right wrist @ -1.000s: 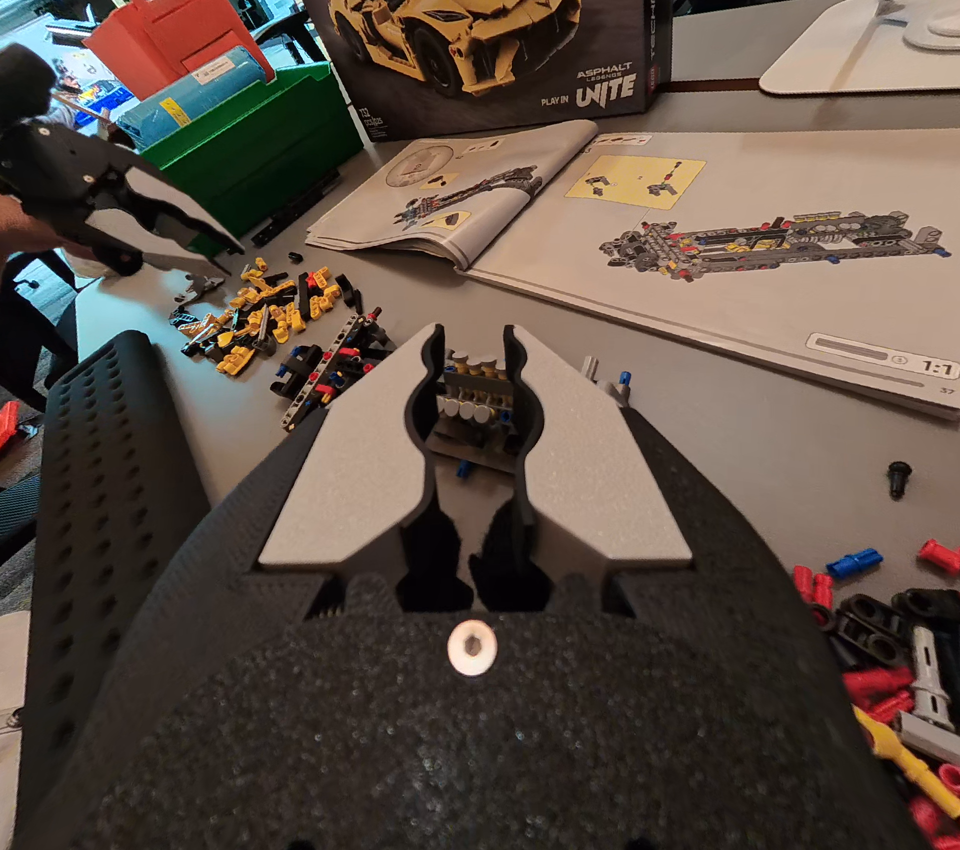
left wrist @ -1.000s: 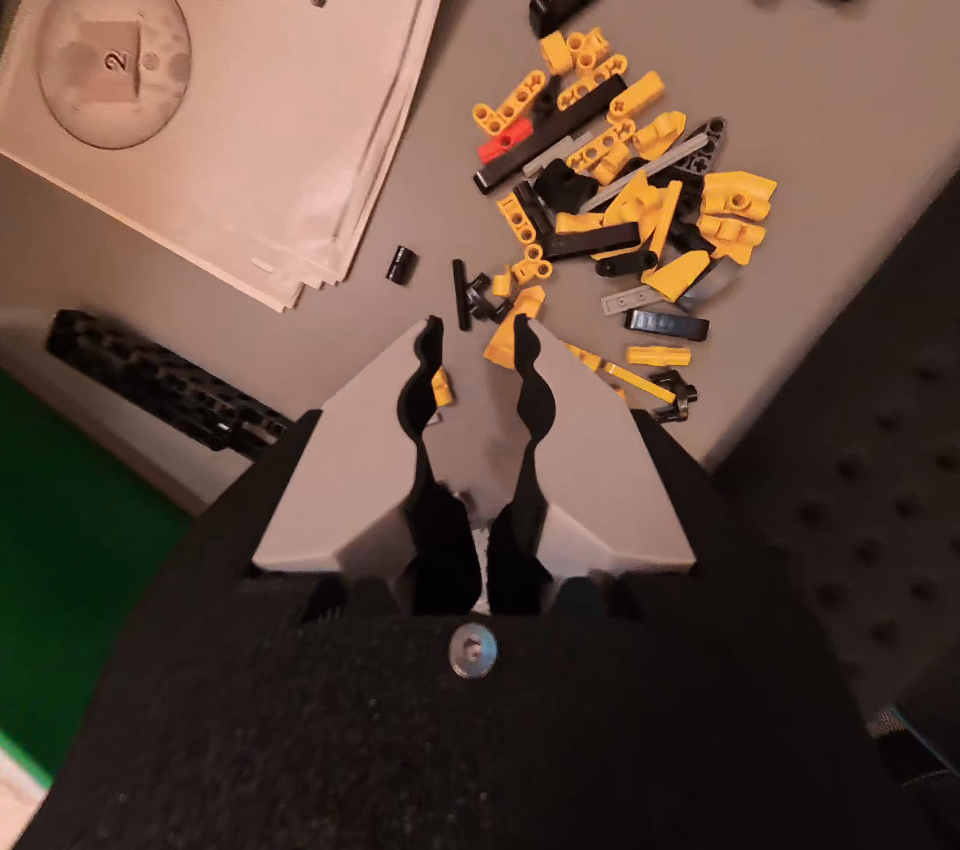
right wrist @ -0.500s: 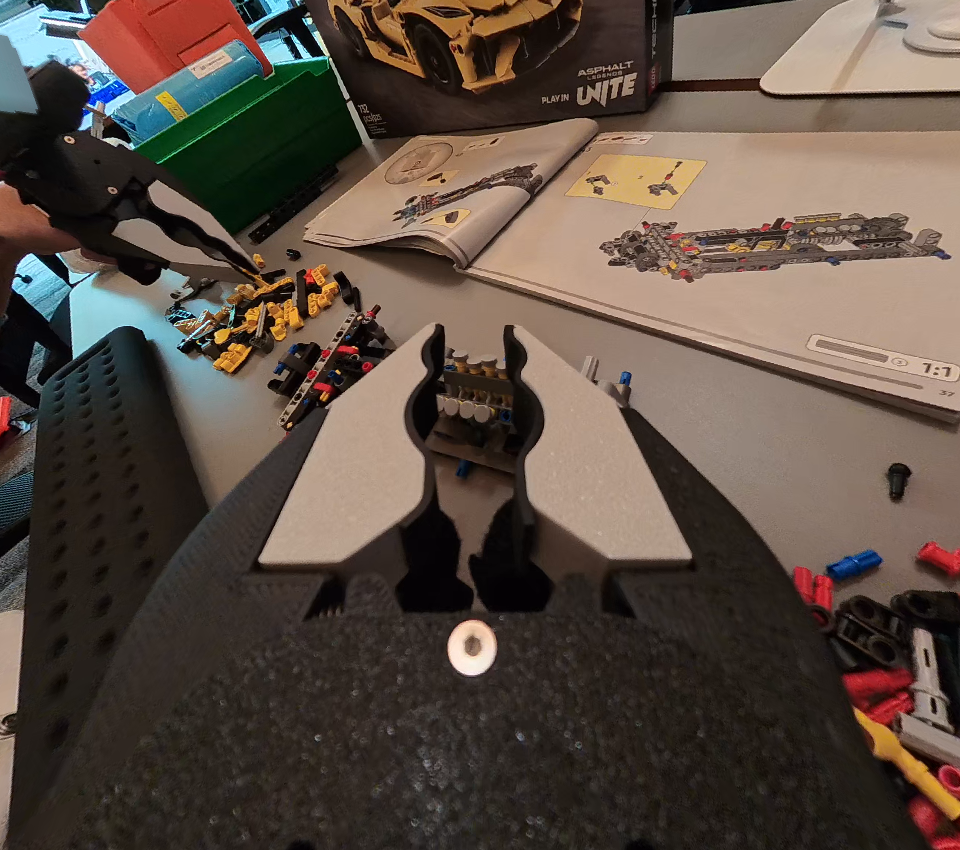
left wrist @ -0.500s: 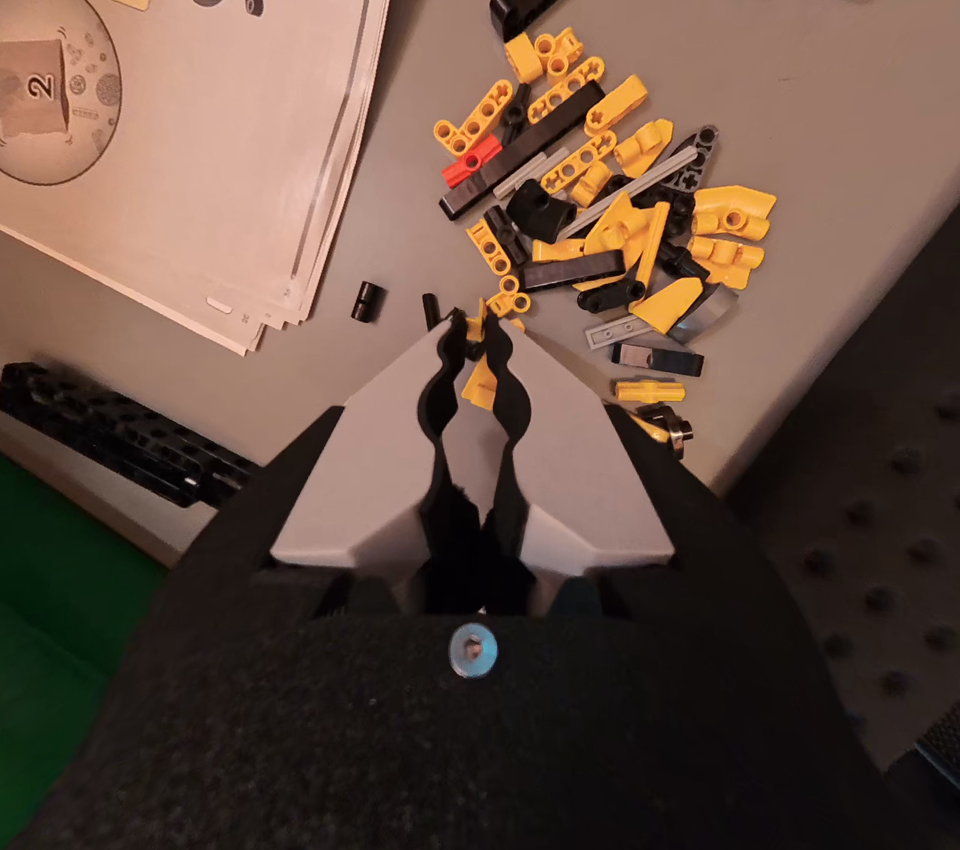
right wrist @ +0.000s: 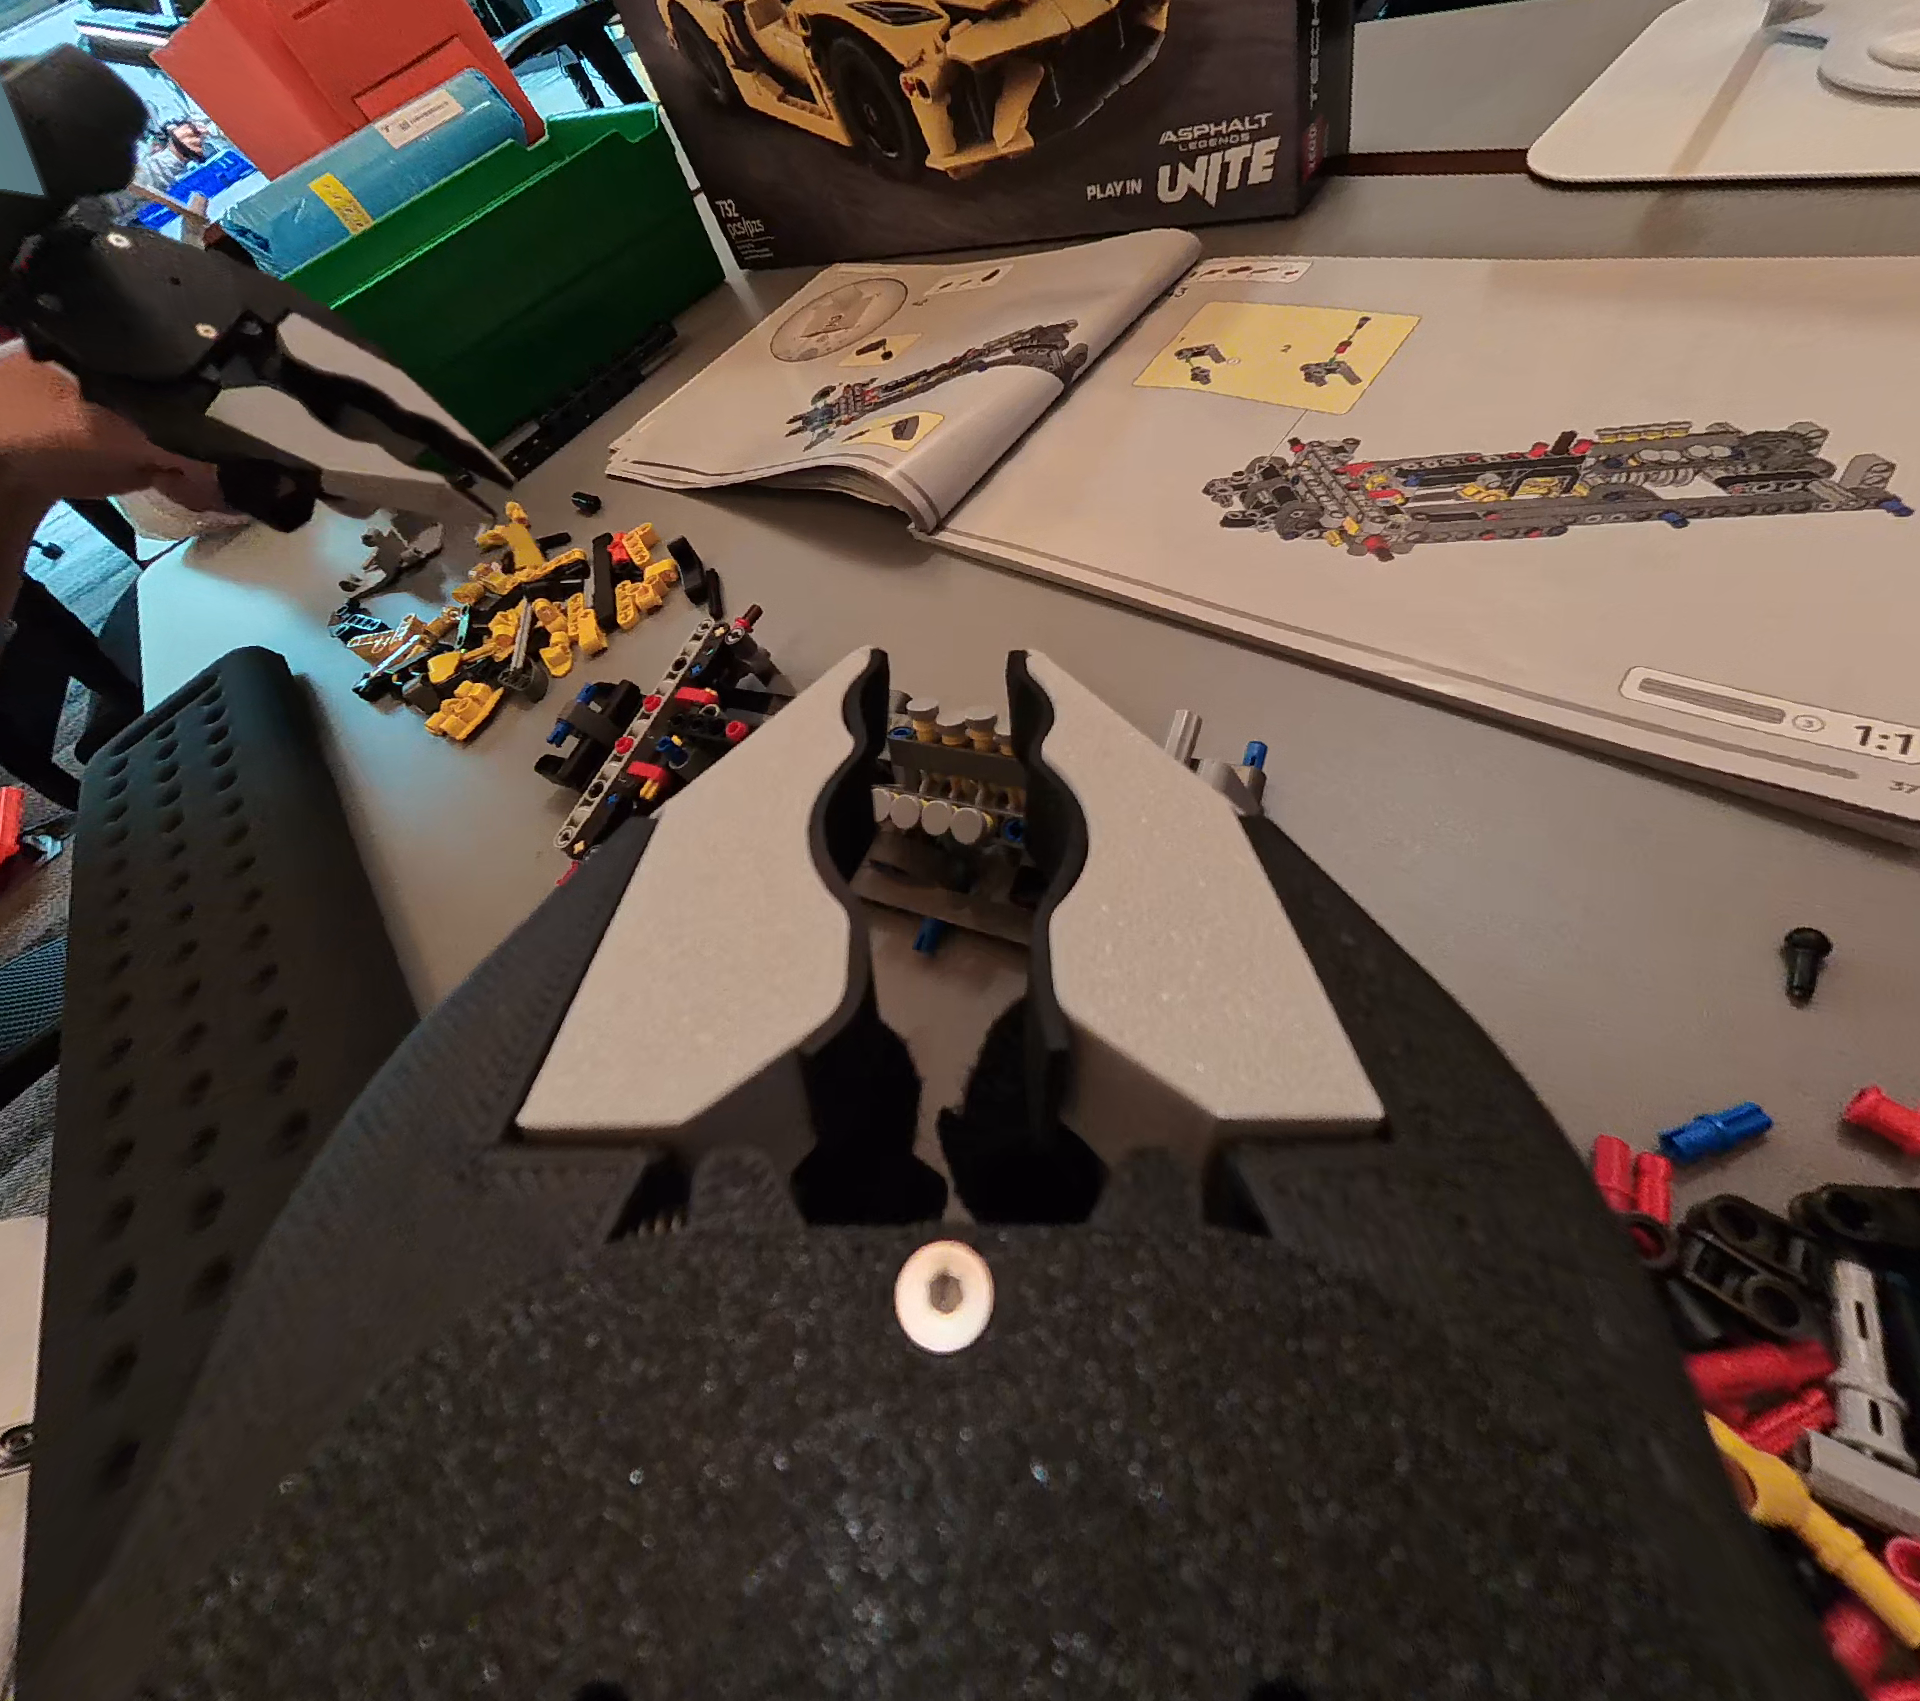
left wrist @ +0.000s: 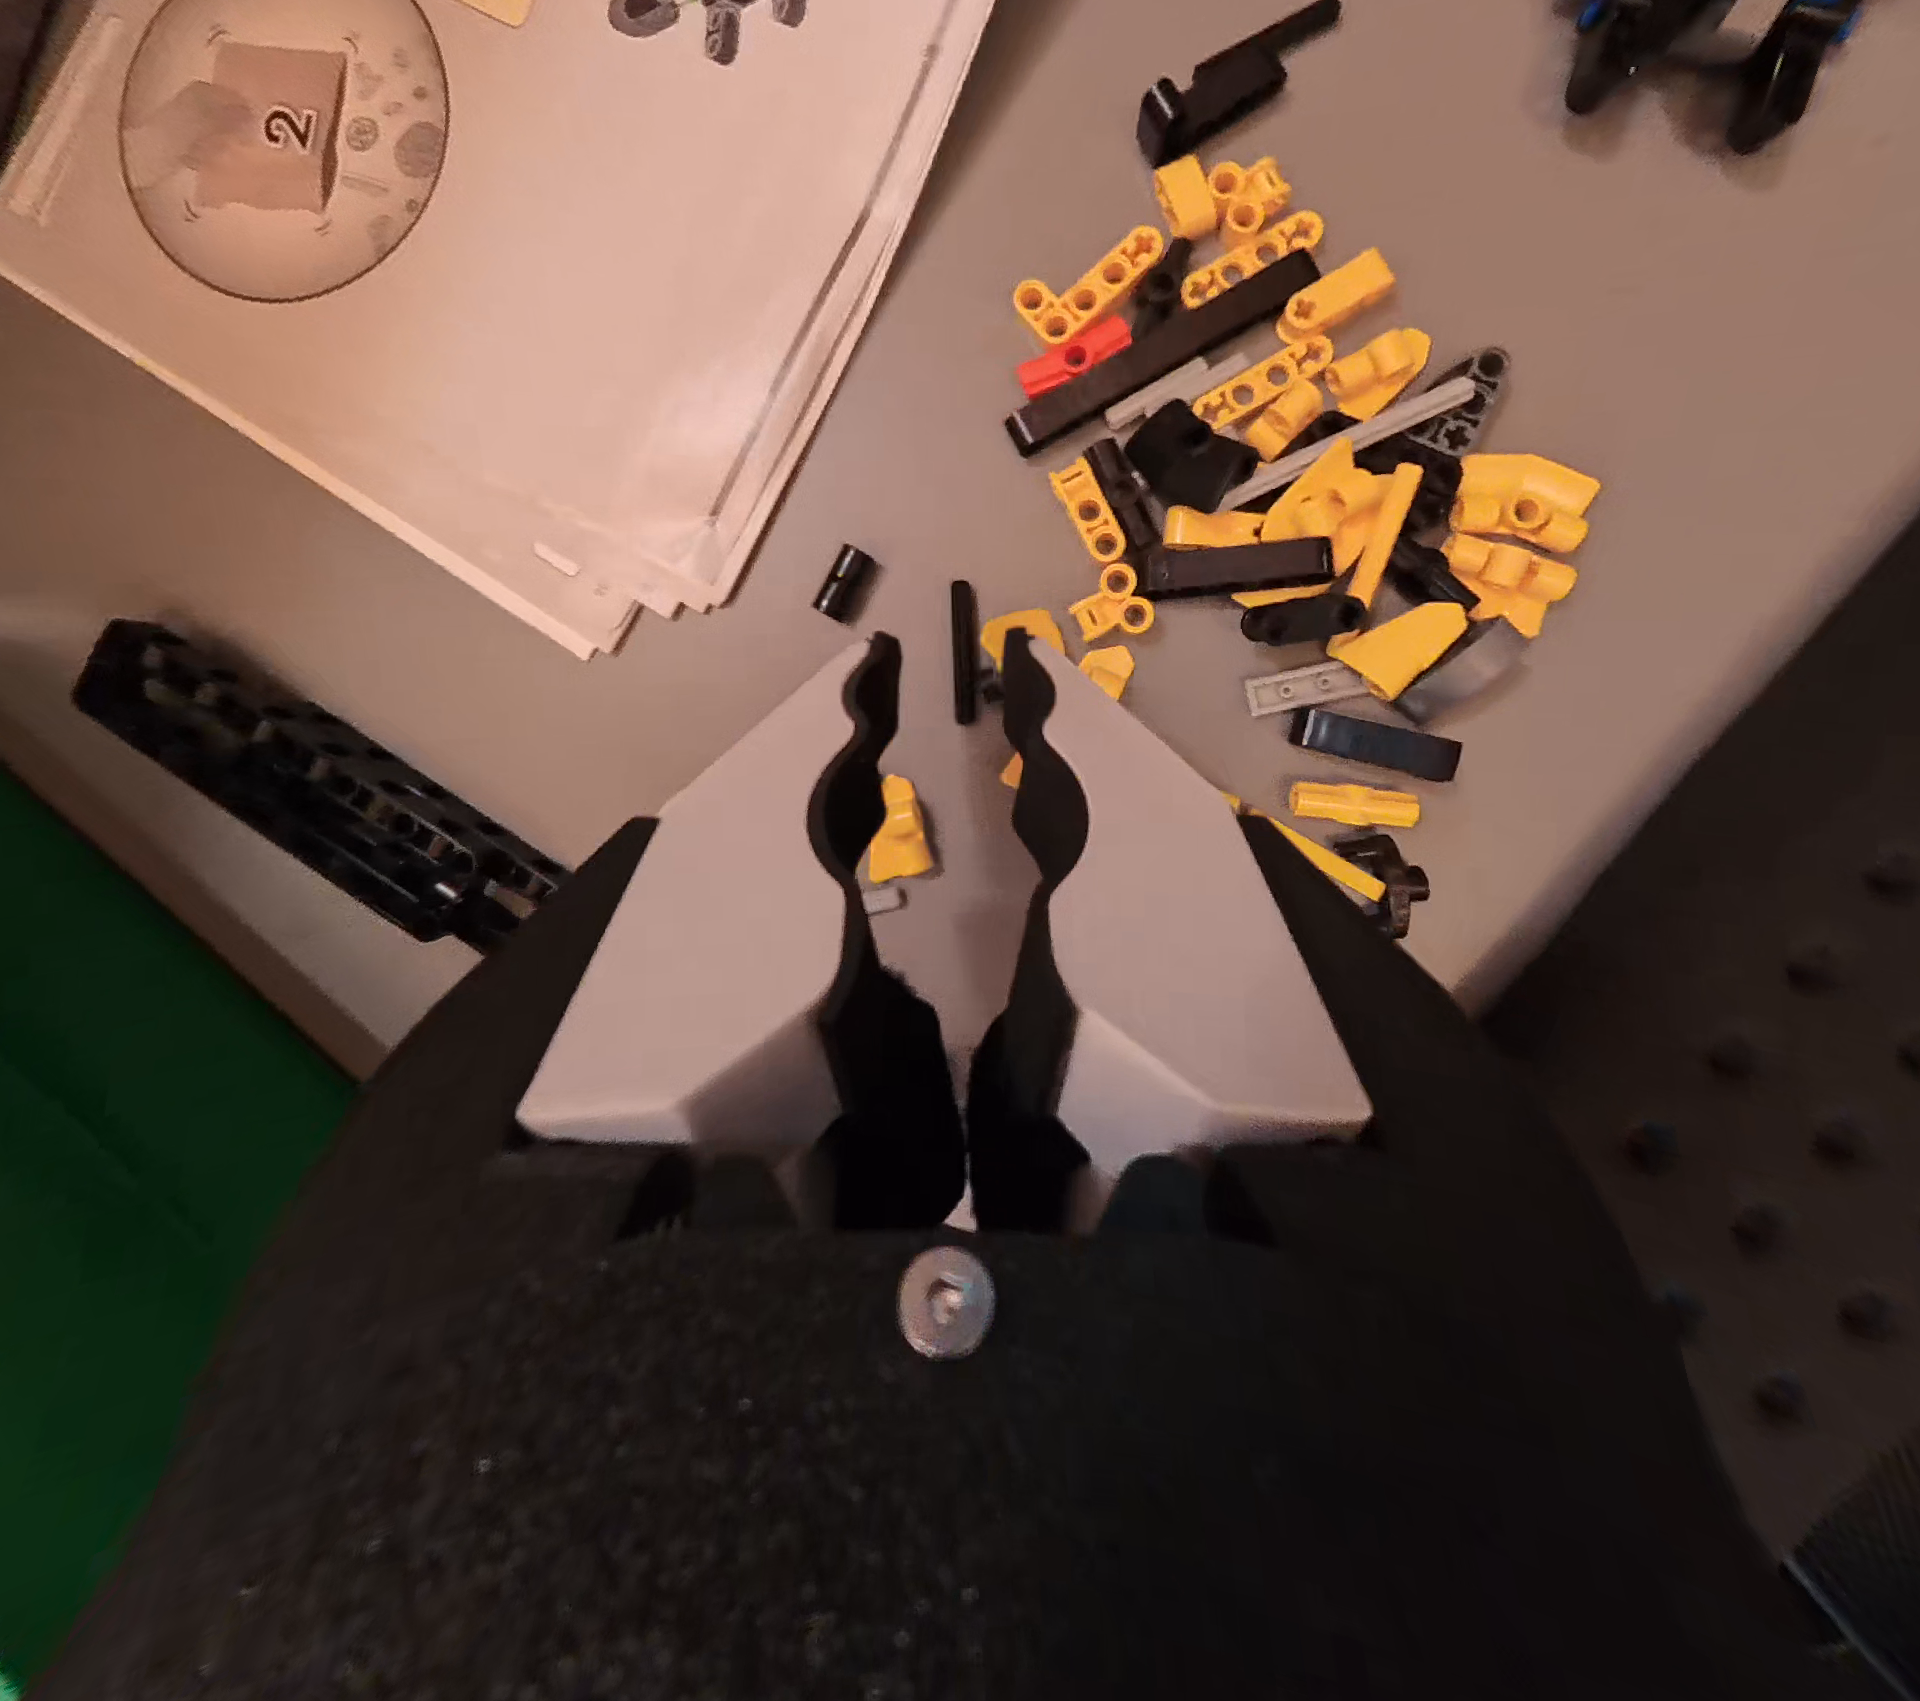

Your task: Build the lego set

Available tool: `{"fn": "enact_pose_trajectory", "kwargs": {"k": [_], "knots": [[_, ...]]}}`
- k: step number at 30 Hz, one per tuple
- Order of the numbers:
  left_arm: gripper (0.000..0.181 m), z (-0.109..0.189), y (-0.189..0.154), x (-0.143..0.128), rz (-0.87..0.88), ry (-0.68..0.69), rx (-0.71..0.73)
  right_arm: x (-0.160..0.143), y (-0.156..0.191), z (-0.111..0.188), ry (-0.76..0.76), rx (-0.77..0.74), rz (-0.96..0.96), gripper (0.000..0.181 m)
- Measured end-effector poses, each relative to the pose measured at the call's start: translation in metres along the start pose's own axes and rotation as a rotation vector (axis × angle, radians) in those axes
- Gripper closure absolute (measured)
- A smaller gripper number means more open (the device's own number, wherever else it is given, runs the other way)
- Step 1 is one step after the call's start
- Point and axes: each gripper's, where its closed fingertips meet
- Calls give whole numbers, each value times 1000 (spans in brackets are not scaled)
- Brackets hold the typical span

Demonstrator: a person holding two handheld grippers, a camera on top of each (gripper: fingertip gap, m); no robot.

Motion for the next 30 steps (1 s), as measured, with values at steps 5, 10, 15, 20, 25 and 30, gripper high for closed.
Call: {"fn": "enact_pose_trajectory", "kwargs": {"k": [5, 10, 15, 20, 25, 30], "knots": [[163, -7, -8, -5, -18, 33, -81, 0, 0, 0, 0, 0, -2, 160], [162, -3, 17, -8, 87, -2, -1, 0, 0, 0, 2, 2, -2, 160], [163, -17, 1, -10, 23, 39, -46, -1, 1, -1, 8, 3, 0, 160], [165, -21, -10, 4, -17, 18, -80, -1, 0, 0, 4, 4, -5, 160], [157, -22, -3, 25, -131, 21, -34, -1, 1, -1, 8, 6, -3, 160], [159, -34, -14, 42, -381, 71, -160, -2, 1, -1, 9, 7, -2, 160]]}}
Point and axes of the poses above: each gripper's, where its closed fingertips meet, z back along the fingers, x out of its top, y = z × x across the jaws, and after that the axes turned 13 degrees about -z, right-handed
